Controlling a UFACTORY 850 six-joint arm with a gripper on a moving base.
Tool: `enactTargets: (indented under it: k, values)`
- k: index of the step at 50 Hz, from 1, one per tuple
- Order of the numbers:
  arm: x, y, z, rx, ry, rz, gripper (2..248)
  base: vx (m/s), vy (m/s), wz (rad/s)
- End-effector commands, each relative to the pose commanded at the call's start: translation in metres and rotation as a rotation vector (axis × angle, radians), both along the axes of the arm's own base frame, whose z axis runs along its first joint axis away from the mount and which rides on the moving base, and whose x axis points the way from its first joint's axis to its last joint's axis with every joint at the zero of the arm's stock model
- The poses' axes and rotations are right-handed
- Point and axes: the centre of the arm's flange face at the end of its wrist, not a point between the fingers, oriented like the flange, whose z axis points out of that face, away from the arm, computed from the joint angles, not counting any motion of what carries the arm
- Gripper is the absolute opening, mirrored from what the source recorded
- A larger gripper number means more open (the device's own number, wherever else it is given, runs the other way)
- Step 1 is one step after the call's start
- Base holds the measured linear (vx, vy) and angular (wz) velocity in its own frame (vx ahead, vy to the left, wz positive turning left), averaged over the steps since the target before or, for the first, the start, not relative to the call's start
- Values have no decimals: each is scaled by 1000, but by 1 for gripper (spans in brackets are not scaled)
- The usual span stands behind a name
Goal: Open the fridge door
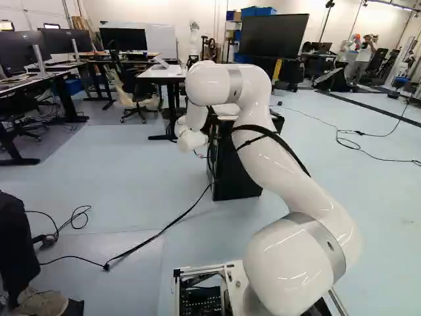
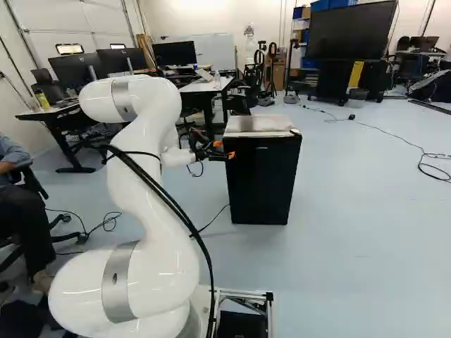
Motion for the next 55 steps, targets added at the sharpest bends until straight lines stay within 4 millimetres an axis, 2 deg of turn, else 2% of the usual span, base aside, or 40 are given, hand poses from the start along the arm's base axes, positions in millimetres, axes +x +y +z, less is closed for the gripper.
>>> enactTargets:
  k: [17,33,40,55]
  values:
    - [-2,-14,-1,11,6,-51,247,0,0,0]
    - [-6,-18,-2,23,13,-92,247,0,0,0]
    - [-17,-21,-2,33,29,-135,247,-3,-1,-5]
    - [-53,-35,-4,56,81,-258,247,0,0,0]
